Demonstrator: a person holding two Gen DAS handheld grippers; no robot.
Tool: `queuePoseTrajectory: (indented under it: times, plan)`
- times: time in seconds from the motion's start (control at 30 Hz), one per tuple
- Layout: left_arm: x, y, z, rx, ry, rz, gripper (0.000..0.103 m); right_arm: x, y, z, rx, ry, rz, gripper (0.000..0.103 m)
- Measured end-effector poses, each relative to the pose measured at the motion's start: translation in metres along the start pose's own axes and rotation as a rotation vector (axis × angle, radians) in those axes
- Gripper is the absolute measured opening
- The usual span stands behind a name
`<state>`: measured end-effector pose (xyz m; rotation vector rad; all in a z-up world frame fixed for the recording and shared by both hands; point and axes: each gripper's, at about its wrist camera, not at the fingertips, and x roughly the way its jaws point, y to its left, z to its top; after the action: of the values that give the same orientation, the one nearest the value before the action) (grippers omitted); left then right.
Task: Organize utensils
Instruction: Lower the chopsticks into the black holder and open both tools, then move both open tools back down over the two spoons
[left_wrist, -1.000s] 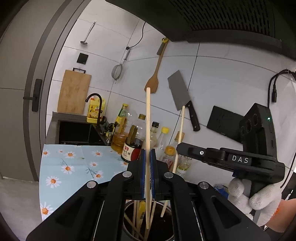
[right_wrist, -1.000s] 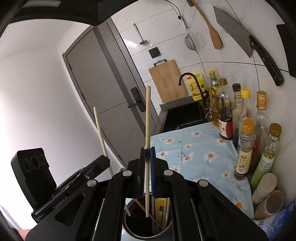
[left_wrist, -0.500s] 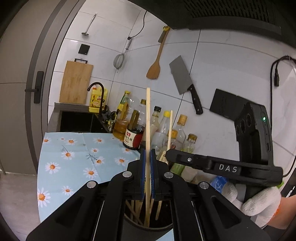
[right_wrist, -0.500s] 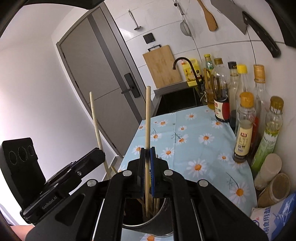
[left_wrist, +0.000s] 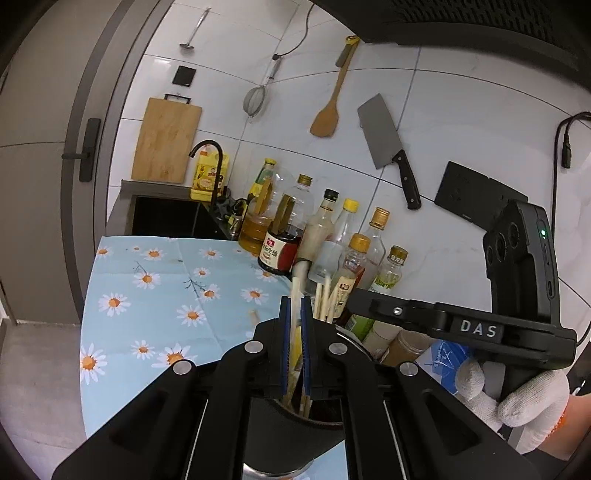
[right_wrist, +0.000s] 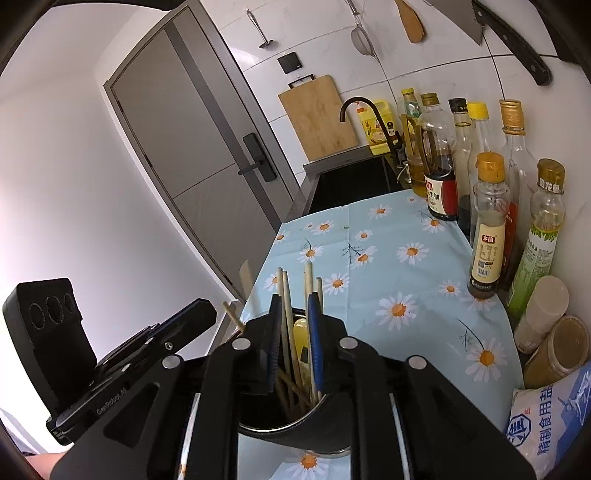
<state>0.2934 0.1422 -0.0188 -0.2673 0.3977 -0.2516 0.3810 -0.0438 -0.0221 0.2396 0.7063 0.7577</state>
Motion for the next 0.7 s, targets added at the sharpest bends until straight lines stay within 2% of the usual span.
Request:
queuePoseTrajectory:
  times: [0.2,0.3,0.5,0.7]
  plan:
    - [-0.011,0.006,0.000,-0.020,-0.008,0.018,0.005,-0.010,0.006,0.000,-0.005,-0.006,0.004,0.016]
    - [-0.016,0.005,0.001,-0.024,-0.012,0.020,0.013,-0.015,0.012,0.001,-0.020,-0.010,0.004,0.016]
    - [-0.035,0.002,0.002,-0.022,-0.029,0.045,0.013,-0.031,0.029,0.001,-0.075,-0.028,-0.009,0.017]
    - [-0.056,-0.002,-0.003,-0.024,0.007,0.043,0.013,-0.052,0.041,-0.004,-0.103,-0.019,-0.012,0.018]
